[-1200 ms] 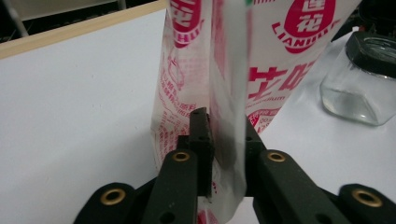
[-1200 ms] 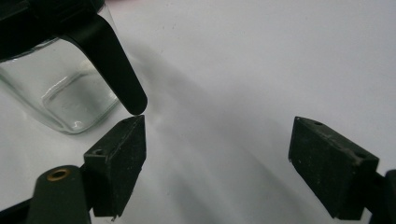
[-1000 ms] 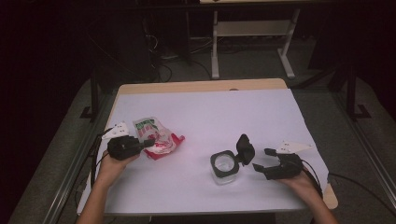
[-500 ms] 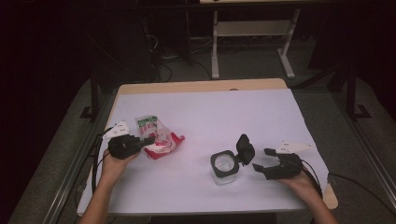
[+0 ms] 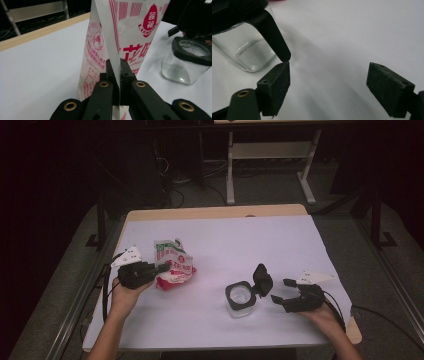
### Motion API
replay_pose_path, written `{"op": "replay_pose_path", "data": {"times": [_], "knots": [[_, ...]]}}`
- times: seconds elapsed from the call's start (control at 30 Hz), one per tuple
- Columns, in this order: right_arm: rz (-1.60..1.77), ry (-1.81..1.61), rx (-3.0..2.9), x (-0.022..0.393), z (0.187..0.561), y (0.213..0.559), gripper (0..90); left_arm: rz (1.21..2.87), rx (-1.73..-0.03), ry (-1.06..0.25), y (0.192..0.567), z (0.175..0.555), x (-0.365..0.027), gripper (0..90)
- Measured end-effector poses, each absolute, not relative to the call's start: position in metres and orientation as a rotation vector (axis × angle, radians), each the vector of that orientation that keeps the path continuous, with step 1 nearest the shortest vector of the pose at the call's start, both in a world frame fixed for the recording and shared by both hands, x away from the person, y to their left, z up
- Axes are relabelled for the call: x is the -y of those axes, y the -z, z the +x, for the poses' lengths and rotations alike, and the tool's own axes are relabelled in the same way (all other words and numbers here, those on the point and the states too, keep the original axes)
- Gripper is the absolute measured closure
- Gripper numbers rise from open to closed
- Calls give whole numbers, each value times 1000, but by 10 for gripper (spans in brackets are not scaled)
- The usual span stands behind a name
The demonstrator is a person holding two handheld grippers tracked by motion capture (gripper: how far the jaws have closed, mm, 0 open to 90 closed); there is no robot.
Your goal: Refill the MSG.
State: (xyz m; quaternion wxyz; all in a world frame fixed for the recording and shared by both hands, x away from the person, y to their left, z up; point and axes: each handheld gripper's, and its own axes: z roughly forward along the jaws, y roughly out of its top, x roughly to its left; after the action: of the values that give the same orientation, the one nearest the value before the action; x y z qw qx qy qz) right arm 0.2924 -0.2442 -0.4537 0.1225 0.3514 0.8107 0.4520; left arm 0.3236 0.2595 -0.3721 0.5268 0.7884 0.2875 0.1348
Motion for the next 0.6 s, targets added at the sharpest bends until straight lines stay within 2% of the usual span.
{"op": "replay_pose_path", "data": {"times": [0.4, 0.6], "knots": [[1039, -1325, -2354, 246, 290, 451, 186, 1848, -662, -283, 354, 317, -257, 900], [1039, -1345, -2334, 249, 281, 439, 187, 1858, -662, -285, 345, 314, -255, 900]]}}
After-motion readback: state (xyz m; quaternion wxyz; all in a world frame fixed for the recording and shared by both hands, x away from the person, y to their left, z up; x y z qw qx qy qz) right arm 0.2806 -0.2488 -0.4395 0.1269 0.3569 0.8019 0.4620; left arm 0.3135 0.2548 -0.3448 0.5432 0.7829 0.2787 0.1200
